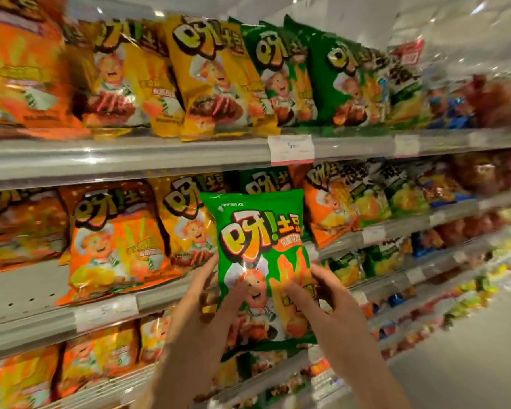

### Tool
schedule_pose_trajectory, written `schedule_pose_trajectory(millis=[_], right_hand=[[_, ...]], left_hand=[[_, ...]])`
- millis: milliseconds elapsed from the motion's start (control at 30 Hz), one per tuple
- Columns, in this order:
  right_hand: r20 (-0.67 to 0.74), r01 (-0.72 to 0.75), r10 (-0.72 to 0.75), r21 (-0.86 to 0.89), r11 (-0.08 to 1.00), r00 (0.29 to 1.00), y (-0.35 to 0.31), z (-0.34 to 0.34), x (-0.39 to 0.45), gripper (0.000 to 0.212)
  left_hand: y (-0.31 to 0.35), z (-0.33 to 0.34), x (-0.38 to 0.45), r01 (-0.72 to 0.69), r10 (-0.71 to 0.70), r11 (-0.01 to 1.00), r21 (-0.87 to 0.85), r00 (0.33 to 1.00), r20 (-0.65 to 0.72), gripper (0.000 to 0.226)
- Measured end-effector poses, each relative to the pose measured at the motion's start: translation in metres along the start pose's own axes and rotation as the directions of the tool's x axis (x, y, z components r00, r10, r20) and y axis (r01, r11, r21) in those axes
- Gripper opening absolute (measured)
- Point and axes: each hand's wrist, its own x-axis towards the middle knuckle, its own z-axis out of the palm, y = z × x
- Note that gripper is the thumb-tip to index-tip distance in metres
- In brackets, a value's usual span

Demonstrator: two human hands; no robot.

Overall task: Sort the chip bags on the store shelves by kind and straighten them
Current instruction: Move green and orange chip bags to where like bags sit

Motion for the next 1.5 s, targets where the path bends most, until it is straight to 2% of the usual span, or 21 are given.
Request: schedule_pose_trajectory(millis=[100,200,233,267,367,533,667,767,867,933,1033,1167,1233,1333,1400,1500], right_hand=[[0.021,0.009,-0.010,0.047,0.999,1.000,-0.004,-0.016,0.031,0.036],[0.077,0.034,-0.039,0.060,0.998,0.996,-0.009,-0.026,0.059,0.032],[0.080,0.050,-0.054,0.056,0.997,0.995,-0.007,-0.029,0.068,0.033],[0.080,0.066,-0.070,0.048,0.997,0.994,-0.004,-0.032,0.077,0.032],[0.100,0.092,-0.096,0.037,0.995,0.990,0.002,-0.038,0.095,0.028],[0.160,0.136,-0.131,-0.022,0.990,0.978,0.018,-0.050,0.125,0.032],[0.303,0.153,-0.141,-0.014,0.988,0.942,0.033,-0.066,0.148,0.048],[0.393,0.176,-0.156,-0.015,0.984,0.906,0.043,-0.081,0.162,0.064],[0.438,0.161,-0.142,-0.006,0.987,0.888,0.058,-0.094,0.178,0.050],[0.448,0.166,-0.148,-0.001,0.986,0.882,0.066,-0.101,0.186,0.052],[0.448,0.234,-0.192,-0.042,0.971,0.873,0.071,-0.110,0.192,0.063],[0.432,0.328,-0.233,-0.158,0.932,0.871,0.059,-0.122,0.195,0.065],[0.344,0.395,-0.305,-0.233,0.888,0.888,0.053,-0.132,0.200,0.063],[0.136,0.462,-0.446,-0.379,0.801,0.885,0.052,-0.143,0.220,0.062],[0.066,0.434,-0.452,-0.436,0.789,0.889,0.056,-0.144,0.236,0.072],[0.078,0.342,-0.344,-0.442,0.829,0.936,0.066,-0.137,0.254,0.096]], left_hand=[[-0.005,0.021,0.025,-0.009,0.009,1.000,0.028,0.999,-0.032,0.050],[-0.009,0.037,0.049,-0.049,0.051,0.998,0.041,0.998,-0.046,0.080],[-0.007,0.041,0.056,-0.043,0.046,0.997,0.056,0.998,-0.039,0.084],[-0.008,0.045,0.063,-0.054,0.057,0.996,0.074,0.998,-0.032,0.079],[-0.007,0.055,0.074,-0.081,0.083,0.993,0.082,0.996,-0.022,0.045],[-0.010,0.075,0.081,0.031,-0.029,0.999,0.014,0.988,-0.150,0.072],[-0.007,0.098,0.076,0.039,-0.021,0.997,0.065,0.967,-0.254,0.047],[-0.011,0.119,0.070,0.088,-0.038,0.988,0.129,0.937,-0.347,0.063],[-0.008,0.142,0.065,0.100,-0.039,0.986,0.131,0.914,-0.404,0.067],[-0.004,0.156,0.063,0.100,-0.027,0.984,0.149,0.904,-0.427,0.070],[0.000,0.174,0.063,0.105,-0.031,0.985,0.138,0.889,-0.458,0.062],[0.005,0.180,0.067,0.091,-0.036,0.991,0.097,0.884,-0.466,0.058],[0.006,0.176,0.068,0.092,-0.029,0.989,0.113,0.885,-0.465,0.061],[0.007,0.171,0.068,0.077,-0.009,0.989,0.125,0.882,-0.470,0.064],[0.009,0.170,0.067,0.077,-0.004,0.988,0.137,0.885,-0.466,0.061],[0.009,0.167,0.068,0.081,0.003,0.983,0.163,0.889,-0.459,0.064]])
